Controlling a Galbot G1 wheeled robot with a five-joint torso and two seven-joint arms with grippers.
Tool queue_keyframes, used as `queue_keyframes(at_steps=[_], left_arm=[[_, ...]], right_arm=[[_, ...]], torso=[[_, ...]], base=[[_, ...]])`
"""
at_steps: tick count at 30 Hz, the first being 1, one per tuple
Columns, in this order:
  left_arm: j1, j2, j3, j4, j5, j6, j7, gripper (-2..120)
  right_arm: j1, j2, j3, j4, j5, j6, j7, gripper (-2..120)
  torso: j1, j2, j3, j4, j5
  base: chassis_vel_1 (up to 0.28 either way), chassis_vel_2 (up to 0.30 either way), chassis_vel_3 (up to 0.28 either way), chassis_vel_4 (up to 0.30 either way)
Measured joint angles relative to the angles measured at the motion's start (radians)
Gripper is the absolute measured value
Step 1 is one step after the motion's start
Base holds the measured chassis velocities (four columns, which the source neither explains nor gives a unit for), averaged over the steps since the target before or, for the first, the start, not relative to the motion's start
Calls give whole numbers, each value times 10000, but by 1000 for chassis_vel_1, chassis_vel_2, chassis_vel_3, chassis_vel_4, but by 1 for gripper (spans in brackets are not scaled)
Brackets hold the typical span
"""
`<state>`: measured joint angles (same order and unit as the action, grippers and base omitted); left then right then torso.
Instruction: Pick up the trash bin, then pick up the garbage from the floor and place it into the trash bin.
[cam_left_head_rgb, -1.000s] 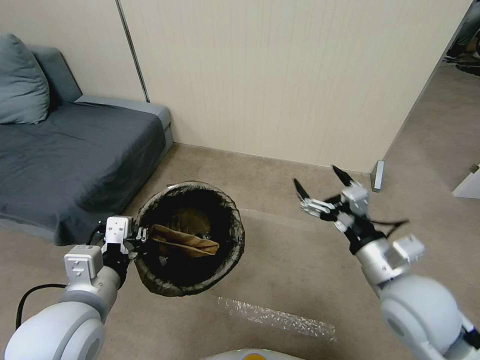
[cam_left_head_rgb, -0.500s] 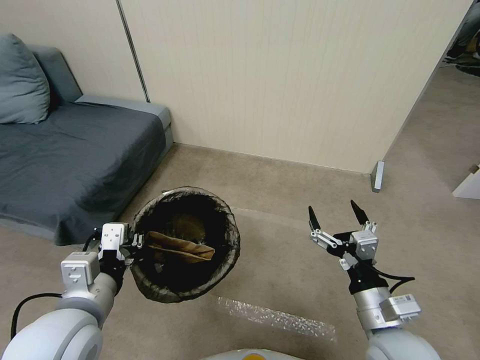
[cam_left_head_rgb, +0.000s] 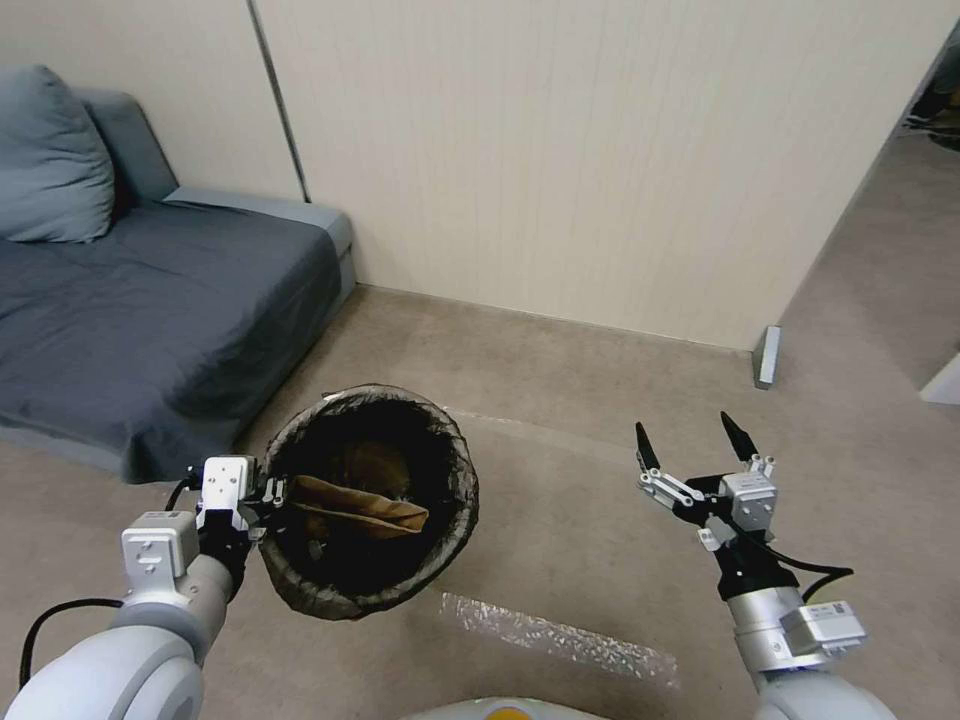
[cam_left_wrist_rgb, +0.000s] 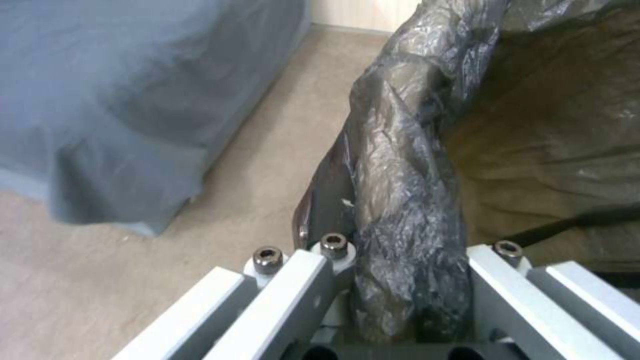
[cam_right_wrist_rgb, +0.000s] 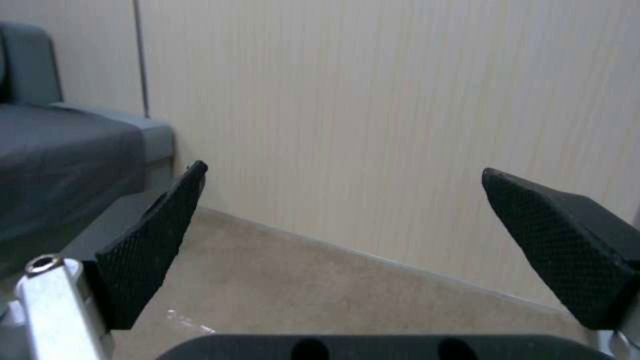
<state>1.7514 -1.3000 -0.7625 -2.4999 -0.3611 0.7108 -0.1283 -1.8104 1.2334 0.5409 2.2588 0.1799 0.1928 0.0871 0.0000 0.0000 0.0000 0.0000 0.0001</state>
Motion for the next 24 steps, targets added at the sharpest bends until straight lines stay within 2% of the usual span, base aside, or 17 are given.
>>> queue_keyframes(at_steps=[10, 24], left_arm=[[151, -50, -20, 0, 46, 2, 2, 1], [309, -296, -7, 0, 212, -14, 3, 1]], right_arm=[[-272, 42, 262, 60, 81, 197, -140, 100], [-290, 68, 223, 66, 82, 184, -123, 100]], torso=[[-1, 0, 0, 0, -1], [-1, 0, 0, 0, -1]], base=[[91, 91, 83, 79], [119, 115, 125, 128]])
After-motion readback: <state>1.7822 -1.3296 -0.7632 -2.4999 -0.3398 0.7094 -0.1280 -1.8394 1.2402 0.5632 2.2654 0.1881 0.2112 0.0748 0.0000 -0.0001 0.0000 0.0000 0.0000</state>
